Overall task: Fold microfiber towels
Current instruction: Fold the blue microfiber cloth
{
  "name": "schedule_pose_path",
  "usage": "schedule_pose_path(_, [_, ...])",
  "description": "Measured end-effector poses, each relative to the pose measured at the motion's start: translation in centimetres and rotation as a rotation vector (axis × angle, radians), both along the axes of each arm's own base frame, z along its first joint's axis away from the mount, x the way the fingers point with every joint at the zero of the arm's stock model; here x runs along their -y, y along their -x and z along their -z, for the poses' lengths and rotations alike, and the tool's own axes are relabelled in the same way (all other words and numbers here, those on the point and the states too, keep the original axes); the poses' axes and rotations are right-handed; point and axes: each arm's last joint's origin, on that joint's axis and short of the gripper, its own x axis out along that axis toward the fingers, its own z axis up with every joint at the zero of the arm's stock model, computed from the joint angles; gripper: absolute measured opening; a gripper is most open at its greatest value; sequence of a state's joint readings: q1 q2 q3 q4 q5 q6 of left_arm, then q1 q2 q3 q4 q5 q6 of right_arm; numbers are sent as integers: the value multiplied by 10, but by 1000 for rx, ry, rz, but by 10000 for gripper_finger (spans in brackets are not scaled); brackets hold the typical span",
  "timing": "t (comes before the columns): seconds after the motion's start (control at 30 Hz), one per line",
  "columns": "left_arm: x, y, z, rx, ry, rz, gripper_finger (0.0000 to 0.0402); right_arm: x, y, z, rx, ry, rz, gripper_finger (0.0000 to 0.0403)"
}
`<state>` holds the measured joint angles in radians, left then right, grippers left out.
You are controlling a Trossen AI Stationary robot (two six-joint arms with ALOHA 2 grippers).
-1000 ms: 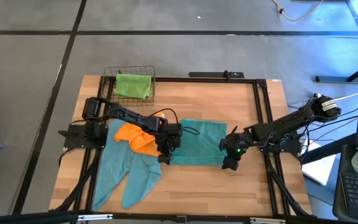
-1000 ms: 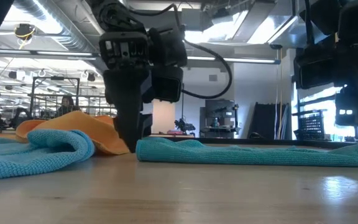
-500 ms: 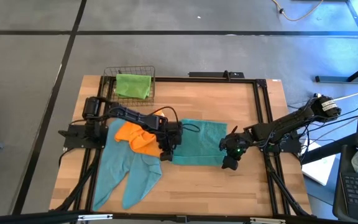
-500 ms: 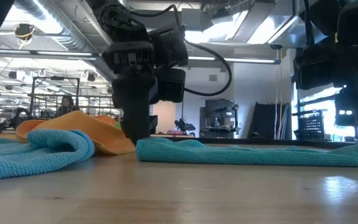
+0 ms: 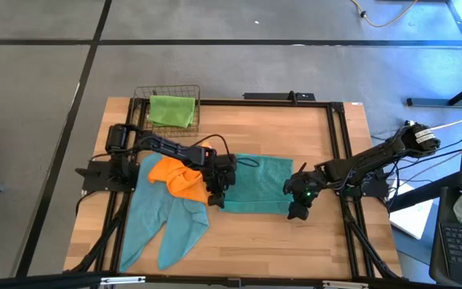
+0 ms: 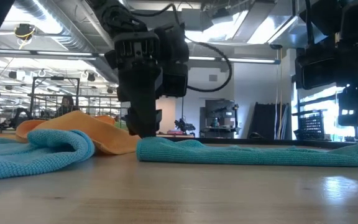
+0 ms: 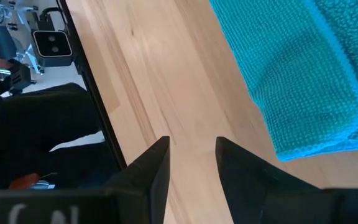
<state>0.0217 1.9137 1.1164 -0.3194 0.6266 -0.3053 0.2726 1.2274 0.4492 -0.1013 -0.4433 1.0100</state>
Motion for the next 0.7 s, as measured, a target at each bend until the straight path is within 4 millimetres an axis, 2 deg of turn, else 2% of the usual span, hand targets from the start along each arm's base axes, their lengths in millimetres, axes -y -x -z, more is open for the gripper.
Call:
schedule_pose_path(0.33, [25,1,1,-2,-44,44,197,0,0,0,15,14,-14,132])
schedule_pose_path(0.7, [28,-5,-1,49,-122,-14,197,1,-1,0,38,60,-3,132])
